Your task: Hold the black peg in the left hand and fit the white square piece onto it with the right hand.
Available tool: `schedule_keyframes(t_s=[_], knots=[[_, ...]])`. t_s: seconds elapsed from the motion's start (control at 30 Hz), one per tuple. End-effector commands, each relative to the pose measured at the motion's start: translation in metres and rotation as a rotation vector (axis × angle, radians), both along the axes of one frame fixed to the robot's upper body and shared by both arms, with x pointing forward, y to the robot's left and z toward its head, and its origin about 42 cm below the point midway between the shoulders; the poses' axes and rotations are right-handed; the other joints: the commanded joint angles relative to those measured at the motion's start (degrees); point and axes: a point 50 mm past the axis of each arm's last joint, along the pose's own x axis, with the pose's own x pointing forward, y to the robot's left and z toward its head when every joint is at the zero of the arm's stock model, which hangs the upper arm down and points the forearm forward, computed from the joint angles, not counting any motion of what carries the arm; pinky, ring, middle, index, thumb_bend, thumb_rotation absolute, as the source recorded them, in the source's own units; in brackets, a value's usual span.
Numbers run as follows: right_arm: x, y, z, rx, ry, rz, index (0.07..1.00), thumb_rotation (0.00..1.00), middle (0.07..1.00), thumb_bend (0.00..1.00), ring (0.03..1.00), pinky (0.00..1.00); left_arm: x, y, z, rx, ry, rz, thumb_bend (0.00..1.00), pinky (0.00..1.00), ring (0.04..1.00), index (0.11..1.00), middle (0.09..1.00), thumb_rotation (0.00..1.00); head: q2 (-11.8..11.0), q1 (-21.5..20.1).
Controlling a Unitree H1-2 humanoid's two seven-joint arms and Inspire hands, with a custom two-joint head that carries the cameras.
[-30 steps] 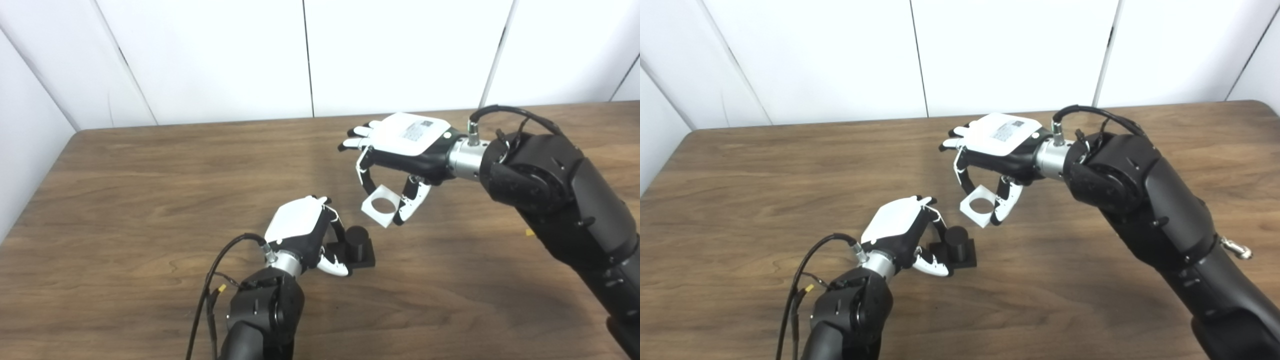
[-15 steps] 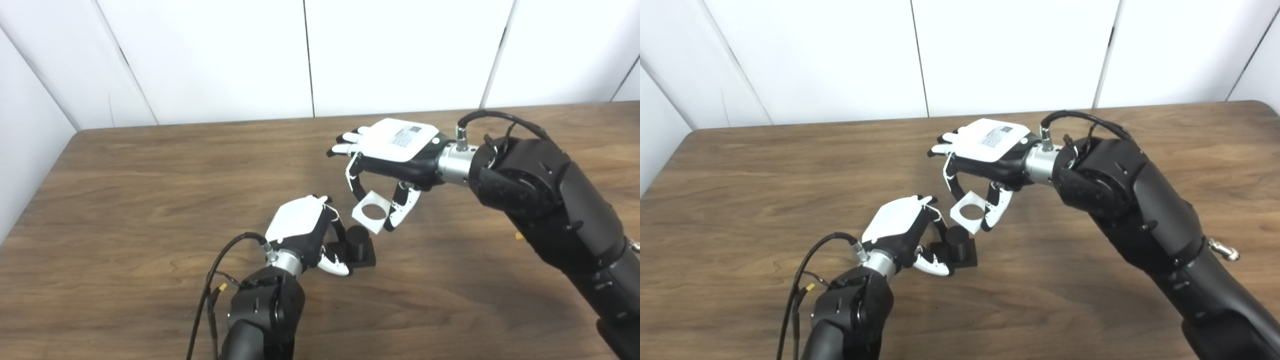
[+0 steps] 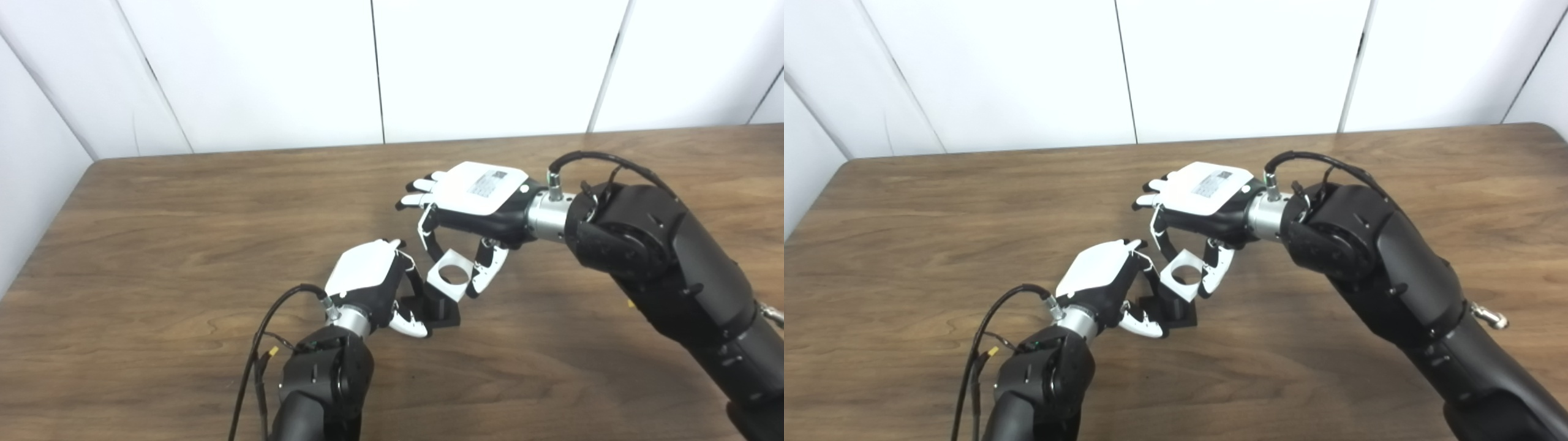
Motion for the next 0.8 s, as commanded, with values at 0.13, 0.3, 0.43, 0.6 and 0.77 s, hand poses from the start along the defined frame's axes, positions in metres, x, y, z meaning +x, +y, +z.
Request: schedule_keyframes(t_s=[0.13,0.3,0.43,0.6,0.77], knots=[[-0.004,0.010,0.016,0.025,-0.070,0.039,0.492,0.16,0.954,0.52,1.000,1.00,0.004,-0.001,0.001,0.021,-0.005,0.012,0.53,1.00,1.000,0.479,0.964,0.06,-0.05,0.10],[-0.004,0.012,0.013,0.025,-0.055,0.033,0.492,0.16,0.958,0.52,1.000,1.00,0.003,-0.003,0.001,0.011,0.000,0.012,0.53,1.00,1.000,0.478,0.967,0.06,-0.16,0.20],[-0.004,0.013,0.011,0.028,-0.053,0.029,0.492,0.16,0.957,0.52,1.000,1.00,0.003,-0.002,0.000,0.015,-0.007,0.010,0.53,1.00,1.000,0.478,0.964,0.06,-0.09,0.29],[-0.003,0.013,0.009,0.024,-0.052,0.029,0.492,0.16,0.959,0.52,1.000,1.00,0.002,-0.003,0.001,0.019,-0.005,0.011,0.53,1.00,1.000,0.478,0.964,0.06,-0.02,0.48],[-0.001,0.013,0.007,0.026,-0.052,0.031,0.492,0.16,0.957,0.52,1.000,1.00,0.002,-0.004,0.002,0.021,-0.005,0.010,0.53,1.00,1.000,0.478,0.966,0.06,0.00,0.50]])
